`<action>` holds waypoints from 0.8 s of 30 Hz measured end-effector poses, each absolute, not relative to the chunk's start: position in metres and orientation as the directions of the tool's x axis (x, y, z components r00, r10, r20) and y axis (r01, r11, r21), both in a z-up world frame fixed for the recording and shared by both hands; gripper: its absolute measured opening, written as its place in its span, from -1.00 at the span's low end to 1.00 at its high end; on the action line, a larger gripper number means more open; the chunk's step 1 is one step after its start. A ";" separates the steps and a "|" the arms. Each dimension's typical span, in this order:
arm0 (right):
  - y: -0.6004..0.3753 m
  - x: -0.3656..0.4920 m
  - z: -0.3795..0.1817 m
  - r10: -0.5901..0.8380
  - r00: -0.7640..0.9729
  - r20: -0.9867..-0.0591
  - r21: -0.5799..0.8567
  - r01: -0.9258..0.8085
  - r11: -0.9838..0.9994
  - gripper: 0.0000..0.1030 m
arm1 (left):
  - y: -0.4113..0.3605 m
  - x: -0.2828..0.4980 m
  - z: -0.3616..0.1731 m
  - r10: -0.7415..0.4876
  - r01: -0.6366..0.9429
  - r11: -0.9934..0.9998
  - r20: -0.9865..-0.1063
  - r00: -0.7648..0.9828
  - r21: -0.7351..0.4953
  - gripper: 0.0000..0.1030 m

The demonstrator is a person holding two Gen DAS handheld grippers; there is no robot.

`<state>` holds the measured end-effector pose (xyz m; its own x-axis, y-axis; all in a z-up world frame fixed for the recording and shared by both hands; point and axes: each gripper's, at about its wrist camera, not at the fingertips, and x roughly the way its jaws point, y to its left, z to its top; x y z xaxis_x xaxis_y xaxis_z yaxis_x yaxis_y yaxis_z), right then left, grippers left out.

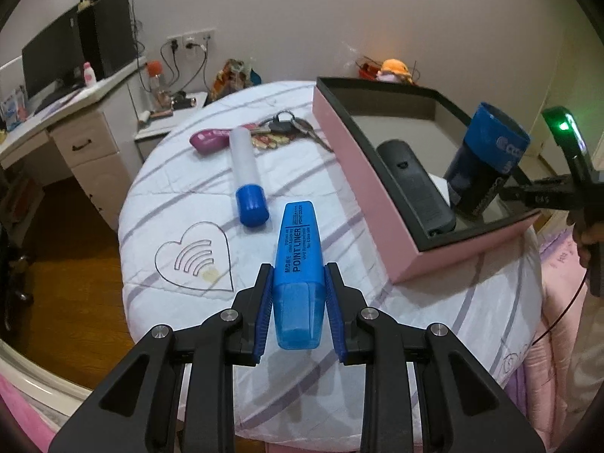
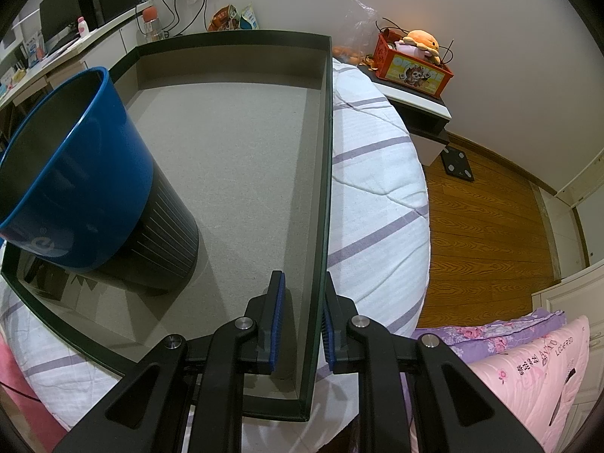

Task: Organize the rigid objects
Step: 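Carry the blue highlighter into the pink box and release it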

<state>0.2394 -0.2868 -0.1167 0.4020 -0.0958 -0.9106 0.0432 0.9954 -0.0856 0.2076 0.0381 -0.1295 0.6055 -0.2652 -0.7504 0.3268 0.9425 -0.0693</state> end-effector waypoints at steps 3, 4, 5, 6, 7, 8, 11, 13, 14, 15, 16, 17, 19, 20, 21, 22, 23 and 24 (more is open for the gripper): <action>-0.287 0.239 -0.117 -0.096 0.402 -0.911 -0.087 0.042 0.995 -0.64 | 0.035 0.209 -0.121 -0.258 0.334 0.941 -0.740 0.622 -0.047 -0.48; -0.287 0.239 -0.117 -0.095 0.402 -0.911 -0.085 0.043 0.995 -0.64 | 0.034 0.209 -0.116 -0.259 0.335 0.941 -0.732 0.630 -0.045 -0.48; -0.287 0.239 -0.117 -0.095 0.402 -0.911 -0.086 0.042 0.995 -0.64 | 0.031 0.210 -0.109 -0.274 0.350 0.935 -0.724 0.634 -0.047 -0.48; -0.287 0.239 -0.117 -0.096 0.402 -0.910 -0.086 0.042 0.995 -0.64 | 0.029 0.210 -0.104 -0.282 0.356 0.933 -0.713 0.642 -0.049 -0.48; -0.287 0.239 -0.117 -0.095 0.403 -0.910 -0.085 0.043 0.995 -0.64 | 0.026 0.211 -0.098 -0.290 0.363 0.931 -0.704 0.649 -0.049 -0.48; -0.287 0.239 -0.117 -0.095 0.402 -0.910 -0.086 0.042 0.995 -0.64 | 0.021 0.211 -0.092 -0.300 0.376 0.925 -0.695 0.653 -0.046 -0.48; -0.287 0.239 -0.117 -0.097 0.401 -0.911 -0.087 0.042 0.995 -0.64 | 0.003 0.216 -0.077 -0.342 0.423 0.905 -0.674 0.655 -0.048 -0.48; -0.287 0.240 -0.116 -0.096 0.401 -0.911 -0.087 0.042 0.995 -0.64 | -0.016 0.221 -0.072 -0.382 0.470 0.881 -0.670 0.637 -0.056 -0.48; -0.287 0.239 -0.116 -0.097 0.400 -0.911 -0.087 0.042 0.995 -0.64 | -0.023 0.223 -0.071 -0.398 0.486 0.872 -0.670 0.626 -0.063 -0.48; -0.287 0.239 -0.116 -0.096 0.401 -0.911 -0.087 0.042 0.995 -0.64 | -0.033 0.227 -0.072 -0.417 0.508 0.859 -0.672 0.612 -0.070 -0.48; -0.287 0.239 -0.116 -0.096 0.400 -0.912 -0.087 0.040 0.995 -0.64 | -0.042 0.230 -0.072 -0.429 0.522 0.850 -0.675 0.601 -0.075 -0.48; -0.287 0.240 -0.116 -0.095 0.399 -0.912 -0.086 0.040 0.995 -0.64 | -0.053 0.233 -0.074 -0.443 0.541 0.837 -0.680 0.584 -0.081 -0.48; -0.286 0.240 -0.116 -0.094 0.398 -0.913 -0.085 0.039 0.996 -0.63 | -0.067 0.237 -0.078 -0.454 0.559 0.825 -0.691 0.563 -0.086 -0.48; -0.286 0.240 -0.116 -0.092 0.397 -0.913 -0.084 0.038 0.996 -0.63 | -0.075 0.240 -0.082 -0.451 0.564 0.821 -0.701 0.552 -0.083 -0.48; -0.286 0.241 -0.116 -0.091 0.396 -0.914 -0.083 0.038 0.996 -0.63 | -0.082 0.242 -0.086 -0.445 0.567 0.820 -0.712 0.544 -0.079 -0.48; -0.286 0.241 -0.116 -0.090 0.396 -0.914 -0.083 0.036 0.996 -0.63 | -0.088 0.244 -0.089 -0.442 0.569 0.818 -0.720 0.535 -0.079 -0.48; -0.286 0.241 -0.116 -0.090 0.396 -0.914 -0.083 0.036 0.996 -0.63 | -0.094 0.246 -0.093 -0.444 0.577 0.812 -0.730 0.520 -0.082 -0.48; -0.287 0.242 -0.116 -0.090 0.396 -0.914 -0.082 0.036 0.996 -0.62 | -0.097 0.246 -0.095 -0.445 0.581 0.810 -0.733 0.514 -0.085 -0.48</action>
